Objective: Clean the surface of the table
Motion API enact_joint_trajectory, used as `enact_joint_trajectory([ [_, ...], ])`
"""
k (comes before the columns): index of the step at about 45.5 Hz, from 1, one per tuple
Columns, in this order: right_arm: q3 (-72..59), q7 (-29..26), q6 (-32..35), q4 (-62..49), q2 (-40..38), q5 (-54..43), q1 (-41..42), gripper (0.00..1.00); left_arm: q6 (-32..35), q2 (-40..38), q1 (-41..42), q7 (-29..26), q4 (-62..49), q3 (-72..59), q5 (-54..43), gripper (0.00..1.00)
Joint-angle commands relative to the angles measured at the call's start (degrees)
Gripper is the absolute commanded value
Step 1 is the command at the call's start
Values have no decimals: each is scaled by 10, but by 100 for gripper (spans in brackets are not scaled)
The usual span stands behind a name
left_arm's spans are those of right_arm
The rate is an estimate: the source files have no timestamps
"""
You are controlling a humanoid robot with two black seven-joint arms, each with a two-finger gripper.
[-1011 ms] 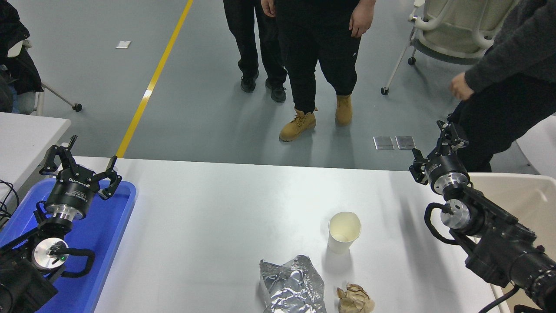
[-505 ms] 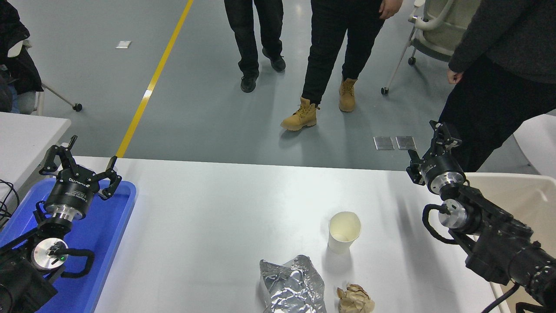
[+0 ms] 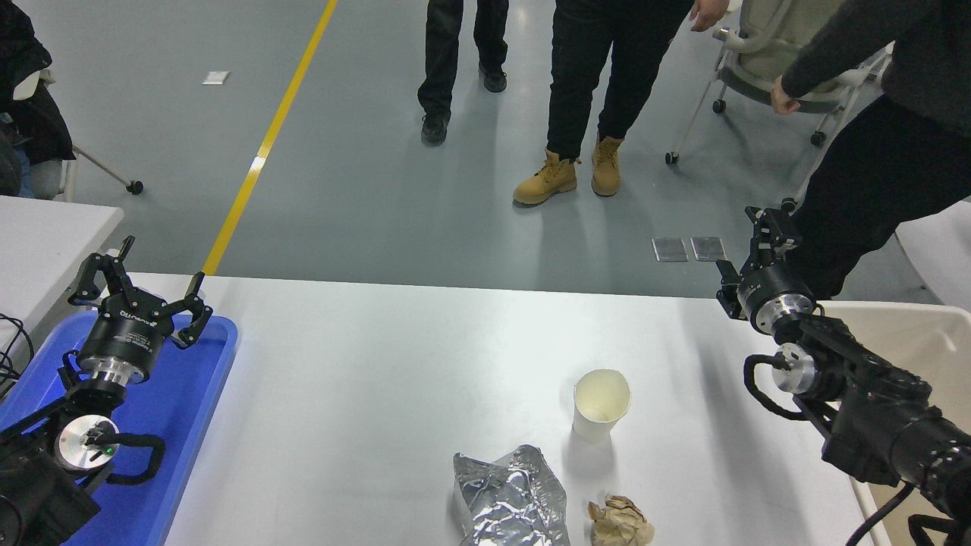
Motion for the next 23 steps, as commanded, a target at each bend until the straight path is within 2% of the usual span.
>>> enact_joint_trajectory([
  [1, -62, -2, 4, 13, -21, -16, 13, 100, 0, 0, 0, 0, 0, 0, 0, 100],
  [9, -120, -2, 5, 73, -59, -59, 19, 100, 0, 0, 0, 1, 0, -1, 0, 100],
  [23, -214, -13, 5, 192, -156, -230, 53, 100, -1, 0, 0, 1, 0, -1, 0, 100],
])
